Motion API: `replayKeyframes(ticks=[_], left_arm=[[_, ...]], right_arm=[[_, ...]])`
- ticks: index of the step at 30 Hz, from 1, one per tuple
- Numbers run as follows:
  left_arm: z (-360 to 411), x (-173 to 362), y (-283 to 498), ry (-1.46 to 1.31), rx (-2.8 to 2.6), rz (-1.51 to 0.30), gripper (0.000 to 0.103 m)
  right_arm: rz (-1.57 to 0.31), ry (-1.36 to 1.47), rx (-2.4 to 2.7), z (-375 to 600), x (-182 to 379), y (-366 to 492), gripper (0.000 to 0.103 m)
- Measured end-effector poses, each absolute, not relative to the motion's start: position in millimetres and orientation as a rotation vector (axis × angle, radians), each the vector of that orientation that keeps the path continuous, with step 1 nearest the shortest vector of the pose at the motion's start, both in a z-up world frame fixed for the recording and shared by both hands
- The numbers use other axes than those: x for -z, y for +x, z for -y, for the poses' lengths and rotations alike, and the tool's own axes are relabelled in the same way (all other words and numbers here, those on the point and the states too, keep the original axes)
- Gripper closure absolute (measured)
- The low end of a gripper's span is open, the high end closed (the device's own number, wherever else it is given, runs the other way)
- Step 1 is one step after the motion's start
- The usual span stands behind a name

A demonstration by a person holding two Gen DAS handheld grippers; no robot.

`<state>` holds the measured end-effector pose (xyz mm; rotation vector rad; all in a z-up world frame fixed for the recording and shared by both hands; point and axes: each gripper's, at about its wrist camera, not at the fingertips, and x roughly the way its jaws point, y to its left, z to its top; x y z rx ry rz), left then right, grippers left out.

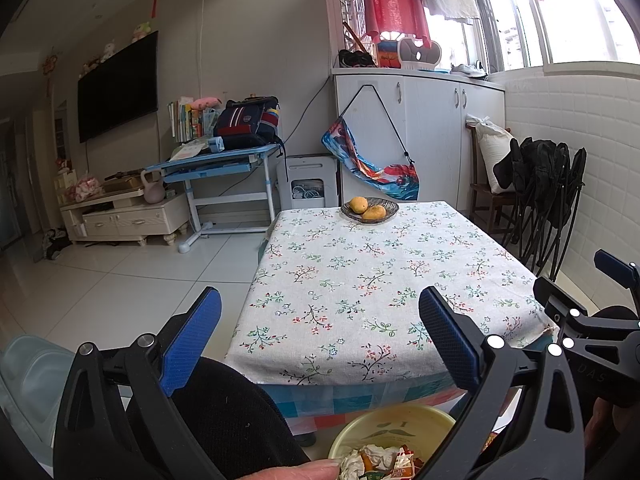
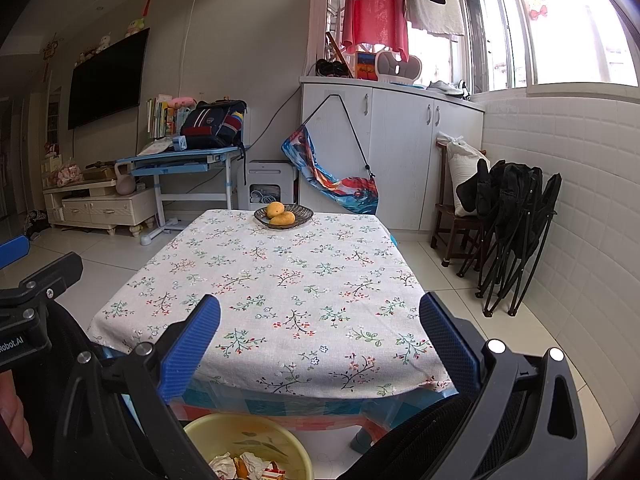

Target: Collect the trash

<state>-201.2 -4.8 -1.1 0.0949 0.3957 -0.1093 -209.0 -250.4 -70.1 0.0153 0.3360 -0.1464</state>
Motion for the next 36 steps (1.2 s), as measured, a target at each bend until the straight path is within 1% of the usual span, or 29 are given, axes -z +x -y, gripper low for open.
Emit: replayKeyframes(ticks=[36], left_arm=[[2.5,3.0,-199.3,0.094,0.099,-0.4,0.007]], right_arm=[[-0.338,0.014,0.146,249.1,68.3,-208.1,0.008]])
